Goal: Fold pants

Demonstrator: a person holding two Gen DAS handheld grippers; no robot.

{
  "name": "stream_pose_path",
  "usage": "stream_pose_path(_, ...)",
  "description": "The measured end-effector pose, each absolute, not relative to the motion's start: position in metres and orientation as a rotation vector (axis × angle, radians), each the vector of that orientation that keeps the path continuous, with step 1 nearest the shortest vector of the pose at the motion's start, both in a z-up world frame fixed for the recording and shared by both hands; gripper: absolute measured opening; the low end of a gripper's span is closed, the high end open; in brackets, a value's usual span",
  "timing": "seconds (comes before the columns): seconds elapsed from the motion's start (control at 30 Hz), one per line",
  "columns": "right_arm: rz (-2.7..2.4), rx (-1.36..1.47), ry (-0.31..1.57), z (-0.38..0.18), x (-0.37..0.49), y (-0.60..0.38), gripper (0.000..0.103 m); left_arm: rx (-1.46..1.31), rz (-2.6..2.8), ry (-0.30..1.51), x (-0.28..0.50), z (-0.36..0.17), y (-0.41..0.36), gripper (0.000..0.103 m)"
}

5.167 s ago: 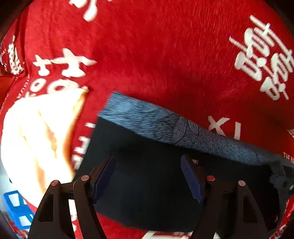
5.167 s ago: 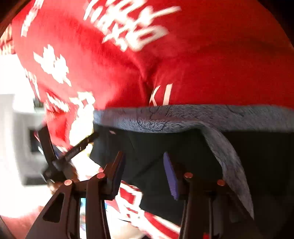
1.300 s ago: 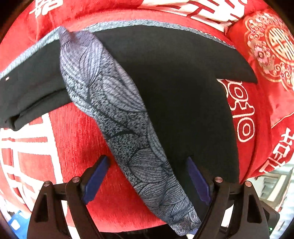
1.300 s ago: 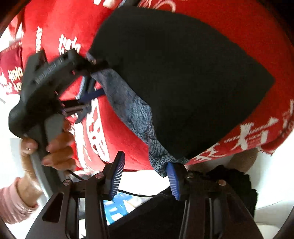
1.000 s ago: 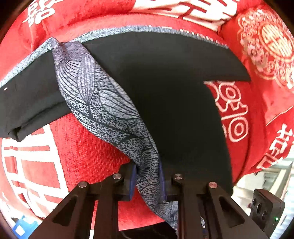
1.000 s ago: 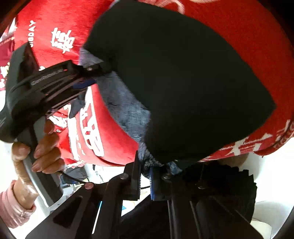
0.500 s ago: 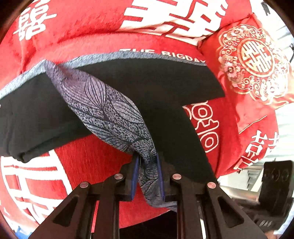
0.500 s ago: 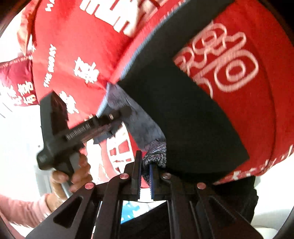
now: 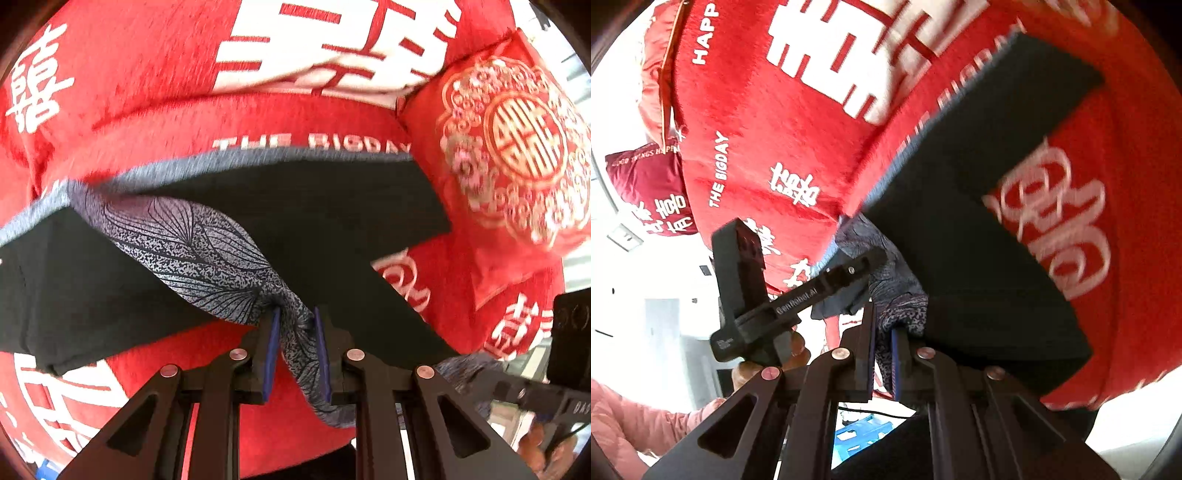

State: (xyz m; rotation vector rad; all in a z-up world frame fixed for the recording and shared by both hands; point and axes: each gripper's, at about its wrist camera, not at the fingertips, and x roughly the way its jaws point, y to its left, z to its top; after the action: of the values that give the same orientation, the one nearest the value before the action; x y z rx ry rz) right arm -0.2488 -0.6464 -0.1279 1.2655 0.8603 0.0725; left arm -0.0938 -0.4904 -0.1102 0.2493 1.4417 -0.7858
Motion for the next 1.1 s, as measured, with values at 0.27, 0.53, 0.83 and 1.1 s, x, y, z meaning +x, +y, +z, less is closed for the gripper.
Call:
stream_pose_path(0.27,-0.034,1.064,0.903,-0.118,-0.180,-0.758,0.008,0.262,-0.709,1.275,-0.048,-0.101,-0.550,0.021)
stream_pose_path(0.53,-0.269,0.654,1.115,-0.135,-0.109,-0.809,0.040,0.357,-0.554,1.235,-0.028,-0.122,-0.540,0.077)
stream_pose_path(0.83,-0.260,0.548,1.062,-0.105,-0.116,-0.789,0.069,0.450,-0.446,1.283,-0.031,-0.154,-0.515,0.077)
stream_pose_path(1.1,-0.351,0.459,1.262,-0.187,-0.114,-0.779,0.049,0.467,-0.370,1.356,-0.028,-0.197,-0.489,0.093)
